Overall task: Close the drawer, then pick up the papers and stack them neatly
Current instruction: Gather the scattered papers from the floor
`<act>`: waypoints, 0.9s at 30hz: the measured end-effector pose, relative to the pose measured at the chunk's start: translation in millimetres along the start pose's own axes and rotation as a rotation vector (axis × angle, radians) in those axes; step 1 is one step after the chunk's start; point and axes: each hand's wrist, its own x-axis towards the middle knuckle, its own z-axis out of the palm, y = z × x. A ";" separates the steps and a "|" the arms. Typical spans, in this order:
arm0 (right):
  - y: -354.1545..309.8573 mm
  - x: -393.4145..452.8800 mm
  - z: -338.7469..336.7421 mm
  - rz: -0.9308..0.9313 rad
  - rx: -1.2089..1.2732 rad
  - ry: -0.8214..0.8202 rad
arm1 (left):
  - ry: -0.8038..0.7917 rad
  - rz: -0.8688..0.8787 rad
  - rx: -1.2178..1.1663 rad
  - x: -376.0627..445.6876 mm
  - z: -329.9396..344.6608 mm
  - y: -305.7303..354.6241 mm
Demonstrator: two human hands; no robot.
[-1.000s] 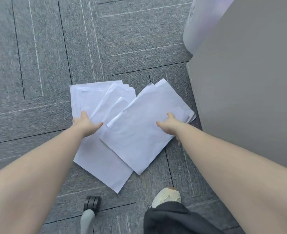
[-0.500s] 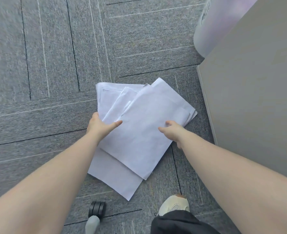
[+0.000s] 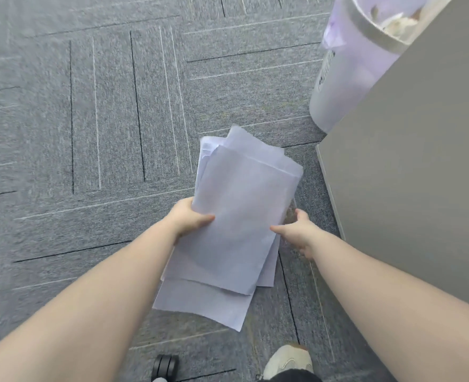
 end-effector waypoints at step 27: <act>-252.4 -349.1 -117.3 -0.906 0.254 0.058 | -0.022 0.715 -0.297 -281.7 -150.4 308.2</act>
